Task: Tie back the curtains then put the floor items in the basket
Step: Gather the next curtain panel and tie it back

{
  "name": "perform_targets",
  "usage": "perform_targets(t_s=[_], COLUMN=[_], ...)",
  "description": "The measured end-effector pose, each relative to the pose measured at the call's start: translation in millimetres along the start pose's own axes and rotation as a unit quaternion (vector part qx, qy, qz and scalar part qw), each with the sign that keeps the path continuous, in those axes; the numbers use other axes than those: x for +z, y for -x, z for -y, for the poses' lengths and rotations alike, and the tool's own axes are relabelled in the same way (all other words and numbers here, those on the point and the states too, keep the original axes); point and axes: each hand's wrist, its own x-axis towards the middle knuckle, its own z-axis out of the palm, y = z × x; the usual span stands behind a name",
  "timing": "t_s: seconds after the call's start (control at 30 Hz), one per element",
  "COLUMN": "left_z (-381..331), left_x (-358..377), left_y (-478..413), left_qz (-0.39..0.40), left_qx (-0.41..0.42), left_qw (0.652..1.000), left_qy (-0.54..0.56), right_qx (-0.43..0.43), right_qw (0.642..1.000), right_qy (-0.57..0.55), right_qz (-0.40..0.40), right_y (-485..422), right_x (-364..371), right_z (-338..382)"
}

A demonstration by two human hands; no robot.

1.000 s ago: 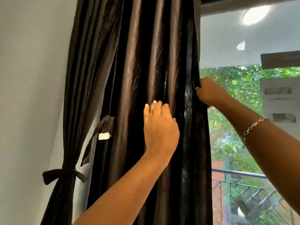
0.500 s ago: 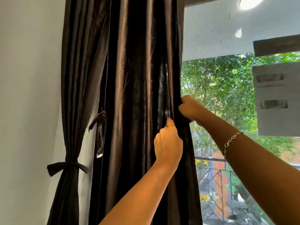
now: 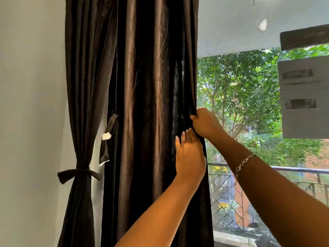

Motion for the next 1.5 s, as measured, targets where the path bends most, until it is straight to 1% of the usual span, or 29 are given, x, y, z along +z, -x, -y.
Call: perform_targets(t_s=[0.03, 0.07, 0.1, 0.13, 0.17, 0.2, 0.27, 0.3, 0.33, 0.47, 0.6, 0.7, 0.8, 0.83, 0.9, 1.03, 1.07, 1.13, 1.23, 1.3, 1.33, 1.4, 1.43, 1.47, 1.5], left_z=[3.9, 8.8, 13.9, 19.0, 24.8, 30.6, 40.0, 42.5, 42.9, 31.6, 14.6, 10.2, 10.3, 10.3, 11.4, 26.0, 33.1, 47.7, 68.4, 84.4, 92.3, 103.6, 107.2, 108.0, 105.8], left_x=[0.0, -1.2, -4.5, -8.2, -12.0, -17.1, -23.8, -23.8, -23.3, -16.5, -4.9, 0.5, 4.3, 5.0, 5.8, 3.8, 0.7, -7.6, -24.2, -35.2, -41.0, -50.8, -52.1, -51.4, -49.2], left_y=[2.2, 3.3, 5.3, 6.8, 6.9, 5.7, 0.7, -1.8, -3.0, 1.9, 10.4, 8.9, 5.8, 6.0, 5.8, 9.0, 11.8, 16.2, 18.3, 15.2, 12.9, 7.8, 6.1, 5.7, 7.3], left_qz=[-0.061, -0.140, -0.211, -0.268, -0.302, -0.309, -0.268, -0.245, -0.231, -0.194, -0.132, -0.096, -0.080, -0.077, -0.074, -0.043, -0.056, -0.130, -0.288, -0.347, -0.358, -0.354, -0.344, -0.329, -0.312], left_qx=[0.043, 0.078, 0.085, 0.064, 0.020, -0.040, -0.155, -0.189, -0.198, -0.153, -0.097, -0.070, -0.073, -0.074, -0.058, 0.013, 0.036, 0.052, 0.018, -0.049, -0.100, -0.192, -0.216, -0.217, -0.208], left_qw=[0.997, 0.986, 0.974, 0.961, 0.949, 0.937, 0.912, 0.903, 0.905, 0.937, 0.970, 0.984, 0.989, 0.990, 0.992, 0.994, 0.993, 0.988, 0.957, 0.936, 0.926, 0.899, 0.890, 0.893, 0.904], left_qy=[-0.032, -0.042, -0.022, 0.027, 0.092, 0.157, 0.271, 0.297, 0.297, 0.246, 0.180, 0.135, 0.096, 0.089, 0.082, 0.103, 0.095, 0.062, 0.016, 0.027, 0.064, 0.170, 0.206, 0.216, 0.206], right_qx=[0.000, -0.003, -0.005, -0.004, -0.002, -0.003, -0.007, -0.009, -0.012, -0.016, -0.009, -0.015, -0.007, 0.001, -0.001, -0.002, -0.003, -0.005, -0.009, -0.020, -0.029, -0.040, -0.038, -0.032, -0.025], right_qw=[1.000, 1.000, 0.999, 0.999, 0.999, 0.998, 0.998, 0.998, 0.998, 0.999, 1.000, 0.994, 0.980, 0.978, 0.983, 0.995, 0.996, 0.998, 1.000, 1.000, 0.999, 0.999, 0.999, 0.999, 1.000], right_qy=[0.015, 0.026, 0.036, 0.044, 0.050, 0.054, 0.057, 0.057, 0.056, 0.030, -0.019, -0.109, -0.198, -0.204, -0.176, -0.100, -0.084, -0.061, -0.028, -0.011, -0.002, 0.010, 0.009, 0.006, 0.003], right_qz=[-0.009, -0.014, -0.017, -0.019, -0.018, -0.015, -0.006, -0.003, -0.001, 0.002, 0.010, 0.016, 0.032, 0.040, 0.045, 0.028, 0.026, 0.021, 0.001, -0.011, -0.015, -0.023, -0.020, -0.014, -0.009], right_y=[-0.4, -1.4, -1.1, -0.2, 0.3, 0.5, 0.9, 1.0, 1.0, 2.1, 3.2, 5.1, 10.8, 12.8, 13.2, 4.8, 3.1, 0.4, 0.5, 0.6, 1.2, 0.4, -0.2, -0.7, -0.9], right_x=[0.8, 1.6, 2.1, 2.0, 2.0, 2.5, 3.7, 4.1, 4.4, 7.4, 10.0, 11.6, 14.9, 16.3, 19.5, 24.2, 26.1, 30.2, 35.9, 39.5, 40.5, 42.8, 43.9, 45.3, 46.6], right_z=[-2.3, -4.8, -6.9, -8.6, -10.4, -12.0, -14.2, -14.2, -13.9, -9.9, -3.7, 2.6, 7.6, 8.3, 7.2, 4.2, 4.1, 2.7, 1.4, -0.5, -0.6, -1.5, -1.5, -0.8, 0.1])
